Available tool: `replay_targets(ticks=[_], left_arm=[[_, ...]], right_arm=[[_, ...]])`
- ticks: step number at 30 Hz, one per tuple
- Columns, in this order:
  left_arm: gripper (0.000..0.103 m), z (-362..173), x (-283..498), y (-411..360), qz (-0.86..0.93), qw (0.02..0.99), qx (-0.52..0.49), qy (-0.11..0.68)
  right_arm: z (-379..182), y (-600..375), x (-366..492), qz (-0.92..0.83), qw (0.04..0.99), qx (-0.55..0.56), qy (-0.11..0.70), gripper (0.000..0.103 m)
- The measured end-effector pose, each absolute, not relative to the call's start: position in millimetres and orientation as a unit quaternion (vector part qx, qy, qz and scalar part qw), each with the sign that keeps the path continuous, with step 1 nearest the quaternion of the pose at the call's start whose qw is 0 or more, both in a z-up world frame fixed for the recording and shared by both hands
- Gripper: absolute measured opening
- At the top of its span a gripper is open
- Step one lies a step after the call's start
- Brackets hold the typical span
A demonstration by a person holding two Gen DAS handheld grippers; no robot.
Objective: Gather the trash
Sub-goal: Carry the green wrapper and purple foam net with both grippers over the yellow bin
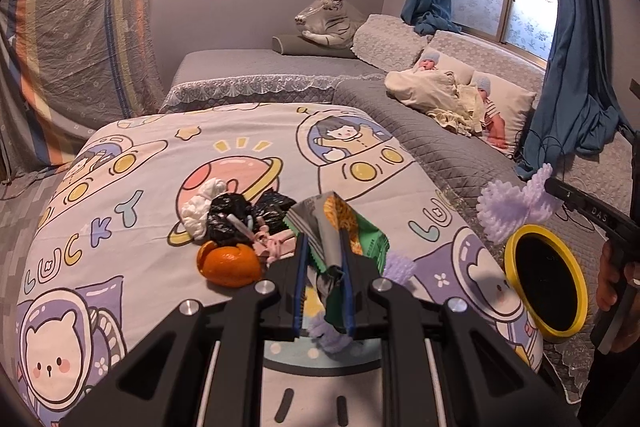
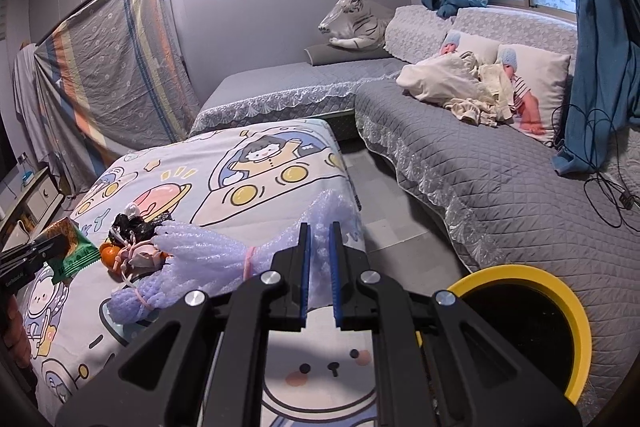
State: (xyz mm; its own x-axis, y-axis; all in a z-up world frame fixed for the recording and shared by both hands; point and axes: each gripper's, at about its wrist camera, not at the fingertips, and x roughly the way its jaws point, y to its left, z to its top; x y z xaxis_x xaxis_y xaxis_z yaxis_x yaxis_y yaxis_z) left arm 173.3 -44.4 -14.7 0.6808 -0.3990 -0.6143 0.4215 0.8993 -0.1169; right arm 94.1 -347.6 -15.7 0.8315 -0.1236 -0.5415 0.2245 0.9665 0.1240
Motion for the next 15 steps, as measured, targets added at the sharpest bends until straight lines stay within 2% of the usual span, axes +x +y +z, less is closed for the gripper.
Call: replay_targets(ticks=[15], left_arm=[[0.013,-8,163,-103,-0.283,0.902,0.04,0.322]], right_arm=[[-13,-379,65,-0.132,0.951,0.103,0.26,0.008]])
